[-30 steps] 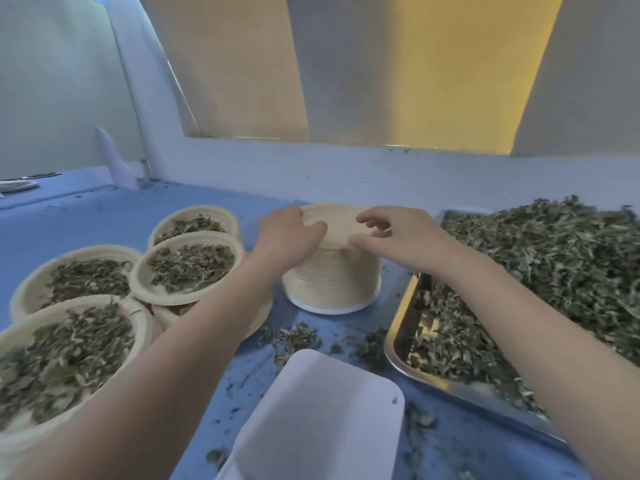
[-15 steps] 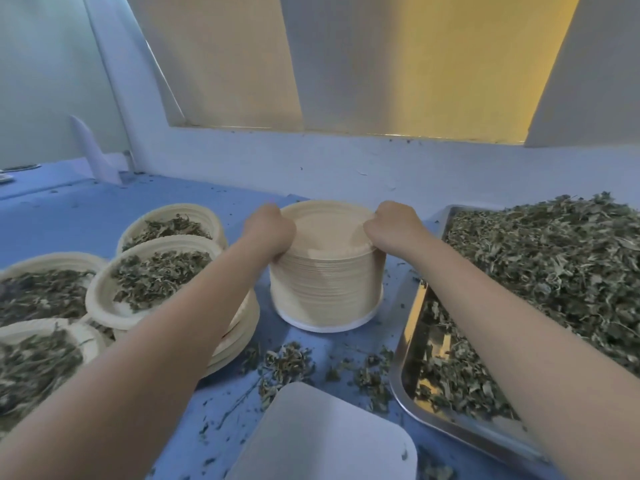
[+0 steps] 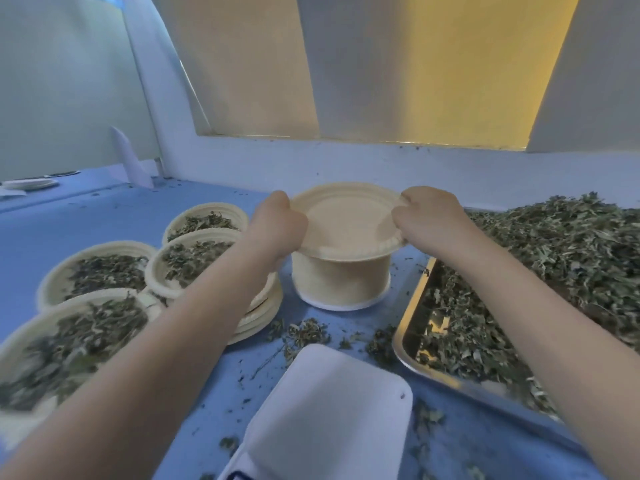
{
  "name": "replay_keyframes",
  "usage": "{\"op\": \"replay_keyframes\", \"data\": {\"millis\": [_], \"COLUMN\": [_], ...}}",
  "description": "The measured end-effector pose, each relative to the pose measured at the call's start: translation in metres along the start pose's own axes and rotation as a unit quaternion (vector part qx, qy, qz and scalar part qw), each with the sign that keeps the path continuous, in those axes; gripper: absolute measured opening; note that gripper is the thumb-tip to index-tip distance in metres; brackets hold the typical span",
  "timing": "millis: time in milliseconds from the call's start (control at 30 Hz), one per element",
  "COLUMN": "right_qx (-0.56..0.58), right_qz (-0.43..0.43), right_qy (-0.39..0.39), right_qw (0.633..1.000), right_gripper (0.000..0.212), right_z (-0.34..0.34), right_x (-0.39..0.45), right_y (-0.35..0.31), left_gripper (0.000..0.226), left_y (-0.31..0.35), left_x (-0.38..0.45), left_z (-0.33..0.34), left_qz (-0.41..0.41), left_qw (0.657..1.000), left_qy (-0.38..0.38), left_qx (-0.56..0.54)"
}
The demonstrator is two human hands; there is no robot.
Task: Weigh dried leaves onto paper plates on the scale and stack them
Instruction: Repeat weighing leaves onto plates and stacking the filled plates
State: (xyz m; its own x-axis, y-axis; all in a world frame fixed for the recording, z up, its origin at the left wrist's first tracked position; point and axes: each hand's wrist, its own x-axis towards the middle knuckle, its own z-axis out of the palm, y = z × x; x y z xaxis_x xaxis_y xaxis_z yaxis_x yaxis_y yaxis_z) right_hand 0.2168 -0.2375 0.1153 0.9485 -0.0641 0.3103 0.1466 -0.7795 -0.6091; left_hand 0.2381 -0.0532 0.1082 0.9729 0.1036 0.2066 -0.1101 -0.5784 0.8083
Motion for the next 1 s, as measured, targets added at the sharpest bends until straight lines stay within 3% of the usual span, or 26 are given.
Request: {"op": "replay_keyframes", "data": {"millis": [100,300,467,567,700,833,900,1000], "right_qx": [-0.024,-0.053,-0.081,-0.093,-0.088,-0.075,-0.062,-0.037], "right_qz": [-0.027,-0.015,-0.025,-0.044,-0.028,-0.01,-0.021,-0.032], "right_qy": [-0.013,-0.065,-0.079,-0.077,-0.069,-0.071,-0.056,-0.045], "right_qw": [0.999,0.996,0.993,0.992,0.993,0.995,0.996,0.998], "right_gripper": [0.016,0.017,0.014,0.016,0.017,0.057,0.054,0.048], "right_z": [0.005,0.038,0.057,0.06,0.059,0.057,0.058,0.059], "right_x": [-0.05,-0.129,-0.151,-0.153,-0.149,-0.141,-0.138,-0.136], "right_y": [0.004,0.022,0.039,0.042,0.041,0.037,0.034,0.03], "left_gripper": [0.015,0.037,0.057,0.046,0.06,0.047,0.029,0.035], "left_y": [-0.019,-0.067,-0.096,-0.101,-0.101,-0.1,-0.099,-0.104], "left_x": [-0.048,-0.124,-0.148,-0.149,-0.144,-0.137,-0.136,-0.136], "left_z": [-0.007,-0.001,0.011,0.012,0.005,-0.005,-0.008,-0.008], "left_qz": [0.002,-0.026,-0.084,-0.076,-0.083,-0.073,-0.069,-0.084], "left_qw": [1.0,0.995,0.993,0.993,0.987,0.979,0.978,0.971], "left_qy": [0.001,-0.023,-0.04,-0.046,-0.027,-0.012,-0.009,-0.002], "left_qx": [-0.022,-0.089,-0.07,-0.071,-0.137,-0.19,-0.197,-0.226]}}
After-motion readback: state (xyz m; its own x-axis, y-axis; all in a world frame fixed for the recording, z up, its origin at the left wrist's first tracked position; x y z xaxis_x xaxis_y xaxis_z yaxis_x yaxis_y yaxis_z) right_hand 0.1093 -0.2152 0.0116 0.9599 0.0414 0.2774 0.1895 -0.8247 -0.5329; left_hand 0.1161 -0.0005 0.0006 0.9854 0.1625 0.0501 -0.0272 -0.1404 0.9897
